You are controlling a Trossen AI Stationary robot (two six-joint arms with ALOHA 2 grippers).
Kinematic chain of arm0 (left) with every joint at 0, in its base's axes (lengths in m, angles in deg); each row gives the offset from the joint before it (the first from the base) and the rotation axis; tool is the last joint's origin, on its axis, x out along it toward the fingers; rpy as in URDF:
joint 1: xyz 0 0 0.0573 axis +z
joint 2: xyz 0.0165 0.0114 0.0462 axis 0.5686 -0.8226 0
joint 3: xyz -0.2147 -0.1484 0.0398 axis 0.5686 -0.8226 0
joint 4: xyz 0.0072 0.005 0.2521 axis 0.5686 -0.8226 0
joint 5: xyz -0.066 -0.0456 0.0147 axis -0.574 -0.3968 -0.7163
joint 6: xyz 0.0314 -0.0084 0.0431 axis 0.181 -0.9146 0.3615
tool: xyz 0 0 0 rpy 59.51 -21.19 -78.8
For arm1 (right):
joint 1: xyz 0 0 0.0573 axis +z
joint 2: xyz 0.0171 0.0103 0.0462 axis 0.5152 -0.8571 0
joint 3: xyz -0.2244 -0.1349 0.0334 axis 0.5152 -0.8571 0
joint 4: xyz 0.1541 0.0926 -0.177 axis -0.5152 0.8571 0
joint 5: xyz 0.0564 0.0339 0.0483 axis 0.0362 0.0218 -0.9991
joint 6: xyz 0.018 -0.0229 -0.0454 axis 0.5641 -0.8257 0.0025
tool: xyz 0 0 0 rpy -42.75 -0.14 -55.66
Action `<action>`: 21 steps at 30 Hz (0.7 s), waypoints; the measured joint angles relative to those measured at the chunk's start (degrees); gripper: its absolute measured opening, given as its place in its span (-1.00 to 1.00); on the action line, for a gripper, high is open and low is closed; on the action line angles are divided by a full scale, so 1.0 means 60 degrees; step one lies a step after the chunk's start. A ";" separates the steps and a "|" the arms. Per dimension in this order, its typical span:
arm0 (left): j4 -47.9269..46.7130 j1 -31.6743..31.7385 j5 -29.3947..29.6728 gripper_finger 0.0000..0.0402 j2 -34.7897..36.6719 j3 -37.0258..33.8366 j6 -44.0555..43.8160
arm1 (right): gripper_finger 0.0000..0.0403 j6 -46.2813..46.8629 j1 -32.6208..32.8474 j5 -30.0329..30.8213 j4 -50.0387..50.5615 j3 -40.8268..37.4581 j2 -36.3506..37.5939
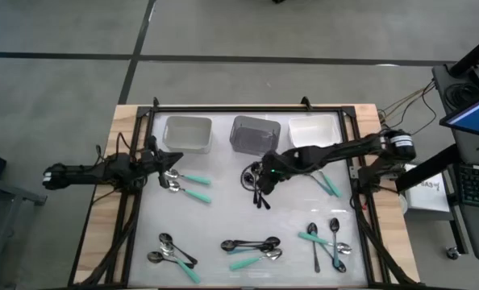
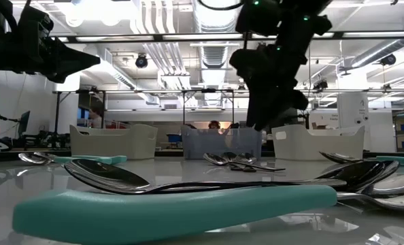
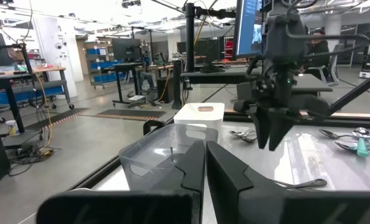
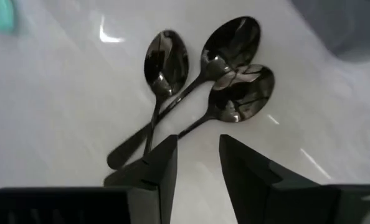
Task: Sort silverware by color (type)
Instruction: Put the black spoon into the top black bin
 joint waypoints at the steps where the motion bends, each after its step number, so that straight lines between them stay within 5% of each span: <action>1: 0.0000 -0.0002 0.0002 -1.00 0.0002 0.0000 0.0000 | -0.42 -0.0049 0.0000 -0.0003 0.0166 0.0158 -0.0172; 21: 0.0000 0.0000 0.0001 -1.00 0.0000 0.0002 0.0000 | -0.47 -0.0119 0.0516 -0.0450 0.0609 0.1488 -0.1954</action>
